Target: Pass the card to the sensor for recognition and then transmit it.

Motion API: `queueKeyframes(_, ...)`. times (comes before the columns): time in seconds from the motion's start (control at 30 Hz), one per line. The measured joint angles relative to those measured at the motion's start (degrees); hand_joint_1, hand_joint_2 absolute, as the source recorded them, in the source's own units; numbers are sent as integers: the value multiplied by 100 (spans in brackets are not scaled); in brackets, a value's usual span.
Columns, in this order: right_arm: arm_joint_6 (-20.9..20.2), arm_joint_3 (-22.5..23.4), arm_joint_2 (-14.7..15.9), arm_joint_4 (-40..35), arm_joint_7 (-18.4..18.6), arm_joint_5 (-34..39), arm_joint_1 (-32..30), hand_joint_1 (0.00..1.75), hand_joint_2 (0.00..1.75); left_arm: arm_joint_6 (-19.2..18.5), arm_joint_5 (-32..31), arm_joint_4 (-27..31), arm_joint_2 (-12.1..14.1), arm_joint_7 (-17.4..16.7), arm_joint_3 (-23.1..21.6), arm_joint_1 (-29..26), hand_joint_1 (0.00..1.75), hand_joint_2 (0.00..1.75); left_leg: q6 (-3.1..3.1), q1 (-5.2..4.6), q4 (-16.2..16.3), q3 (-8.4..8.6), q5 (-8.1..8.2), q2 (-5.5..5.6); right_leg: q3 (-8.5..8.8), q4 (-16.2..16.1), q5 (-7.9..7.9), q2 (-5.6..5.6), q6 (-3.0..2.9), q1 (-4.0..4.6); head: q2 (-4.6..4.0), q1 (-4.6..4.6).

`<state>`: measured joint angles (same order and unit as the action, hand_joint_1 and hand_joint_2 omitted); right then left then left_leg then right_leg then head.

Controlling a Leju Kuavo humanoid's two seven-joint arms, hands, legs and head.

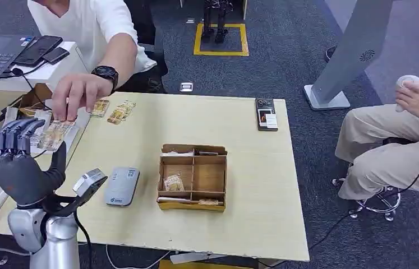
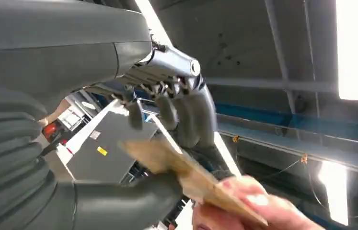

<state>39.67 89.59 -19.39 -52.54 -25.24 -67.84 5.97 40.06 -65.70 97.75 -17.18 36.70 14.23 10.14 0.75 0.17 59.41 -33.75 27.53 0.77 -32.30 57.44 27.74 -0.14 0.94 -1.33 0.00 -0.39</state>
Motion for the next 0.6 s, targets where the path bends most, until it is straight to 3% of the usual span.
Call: queueKeyframes(0.6,0,0,0,2,-33,57,1,0,175,2,207,-63,-2,105,50,-3,175,175,0,0,0,0,0,0,1,0,0,-1,0,0,0,0)
